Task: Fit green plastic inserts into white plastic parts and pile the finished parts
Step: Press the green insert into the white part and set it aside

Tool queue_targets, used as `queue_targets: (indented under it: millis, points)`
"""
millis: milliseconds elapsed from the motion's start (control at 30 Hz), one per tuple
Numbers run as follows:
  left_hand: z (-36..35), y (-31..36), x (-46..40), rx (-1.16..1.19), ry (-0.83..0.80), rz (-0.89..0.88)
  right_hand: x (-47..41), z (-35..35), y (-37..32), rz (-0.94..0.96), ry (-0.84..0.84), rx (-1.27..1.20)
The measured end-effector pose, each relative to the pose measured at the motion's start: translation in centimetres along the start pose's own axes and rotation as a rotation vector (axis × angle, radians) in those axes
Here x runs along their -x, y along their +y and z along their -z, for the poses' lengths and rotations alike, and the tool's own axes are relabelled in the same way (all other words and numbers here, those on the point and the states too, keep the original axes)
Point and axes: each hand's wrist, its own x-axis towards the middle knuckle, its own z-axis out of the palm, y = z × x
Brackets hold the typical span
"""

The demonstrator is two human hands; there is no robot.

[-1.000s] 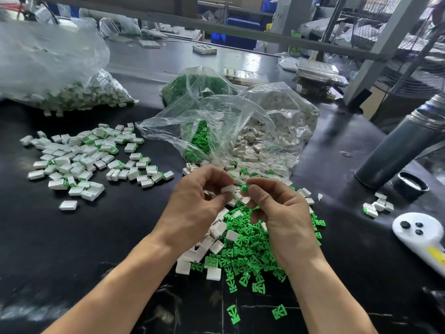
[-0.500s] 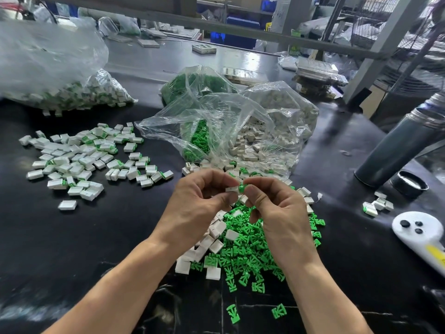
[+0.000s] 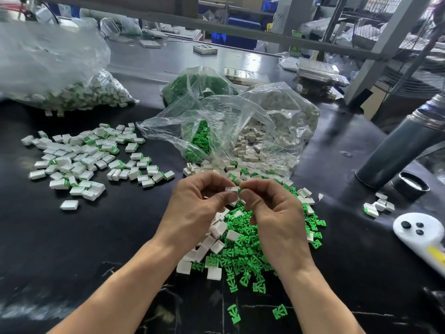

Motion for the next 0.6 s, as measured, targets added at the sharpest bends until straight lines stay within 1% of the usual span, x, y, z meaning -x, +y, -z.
queue_targets:
  millis: [200, 400, 600]
  points:
    - [0.37, 0.09, 0.02, -0.061, 0.003, -0.054, 0.04, 0.41, -0.25, 0.127, -0.015, 0.383]
    - [0.56, 0.25, 0.03, -0.13, -0.01, -0.08, 0.1, 0.56, -0.5, 0.249, -0.033, 0.551]
    - [0.81, -0.21, 0.03, -0.366, -0.029, -0.197, 0.14, 0.68, -0.93, 0.334, -0.086, 0.85]
